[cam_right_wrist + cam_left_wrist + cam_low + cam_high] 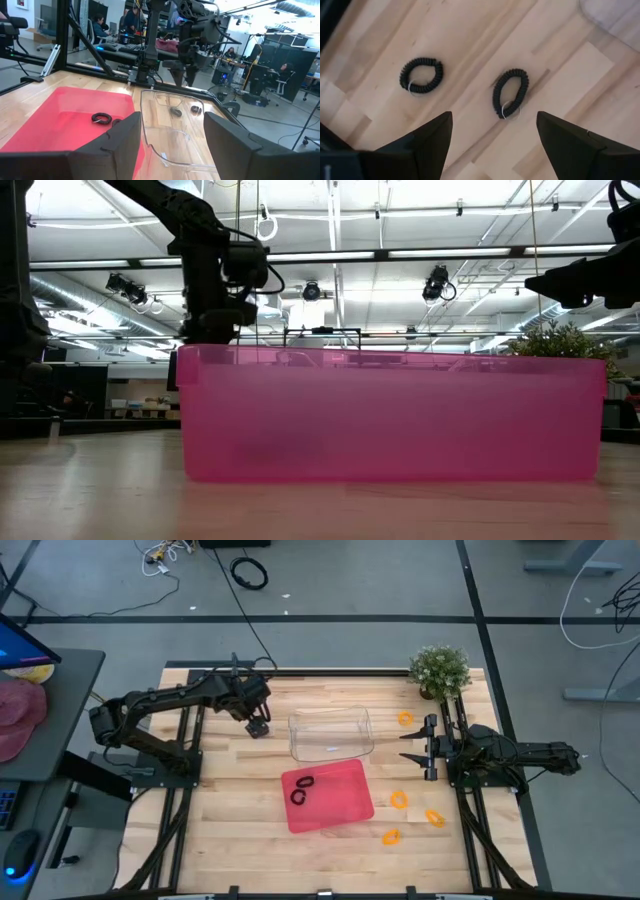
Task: Sort spring keychains
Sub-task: Put the bottom black spring keychain into the red bin
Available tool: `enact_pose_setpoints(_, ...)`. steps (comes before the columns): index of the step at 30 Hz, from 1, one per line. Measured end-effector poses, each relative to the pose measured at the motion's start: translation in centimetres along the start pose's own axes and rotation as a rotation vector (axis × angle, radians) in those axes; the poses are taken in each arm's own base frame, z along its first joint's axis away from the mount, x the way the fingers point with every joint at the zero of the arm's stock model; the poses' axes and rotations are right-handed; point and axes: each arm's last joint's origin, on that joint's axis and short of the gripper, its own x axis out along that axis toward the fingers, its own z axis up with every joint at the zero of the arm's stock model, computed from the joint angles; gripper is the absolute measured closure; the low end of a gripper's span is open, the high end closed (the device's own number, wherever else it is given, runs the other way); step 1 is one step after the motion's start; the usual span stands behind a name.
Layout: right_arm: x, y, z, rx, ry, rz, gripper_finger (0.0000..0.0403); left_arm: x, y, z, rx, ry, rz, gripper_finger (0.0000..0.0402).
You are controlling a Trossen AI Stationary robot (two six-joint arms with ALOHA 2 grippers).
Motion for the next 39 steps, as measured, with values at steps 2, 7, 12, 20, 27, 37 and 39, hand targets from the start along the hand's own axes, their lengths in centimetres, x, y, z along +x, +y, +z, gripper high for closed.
enact_pose_setpoints(2, 0.0, 0.0, -0.01, 0.0, 0.0, 0.0, 0.0181, 0.01, 0.13, -0.24, -0.005, 0.029, -0.008, 0.0106)
enact_pose_setpoints(7, 0.0, 0.0, 0.0, 0.0, 0.0, 0.0, 0.0181, 0.07, 0.44, -0.4, -0.016, 0.052, -0.006, 0.0106)
enact_pose_setpoints(12, 0.0, 0.0, 0.0, 0.0, 0.0, 0.0, 0.0181, 0.07, 0.42, -0.41, -0.016, 0.053, -0.007, 0.0106)
enact_pose_setpoints(20, 0.0, 0.0, 0.0, 0.0, 0.0, 0.0, 0.0181, 0.09, 0.43, -0.49, -0.012, 0.064, -0.006, 0.0106)
enact_pose_setpoints(27, 0.0, 0.0, 0.0, 0.0, 0.0, 0.0, 0.0181, 0.1, 0.43, -0.51, -0.009, 0.065, -0.005, 0.0106)
enact_pose_setpoints(37, 0.0, 0.0, 0.0, 0.0, 0.0, 0.0, 0.0181, 0.11, 0.41, -0.37, -0.007, 0.052, -0.004, 0.0106)
enact_pose_setpoints(39, 0.0, 0.0, 0.0, 0.0, 0.0, 0.0, 0.0181, 0.12, 0.41, -0.33, -0.006, 0.048, -0.005, 0.0106)
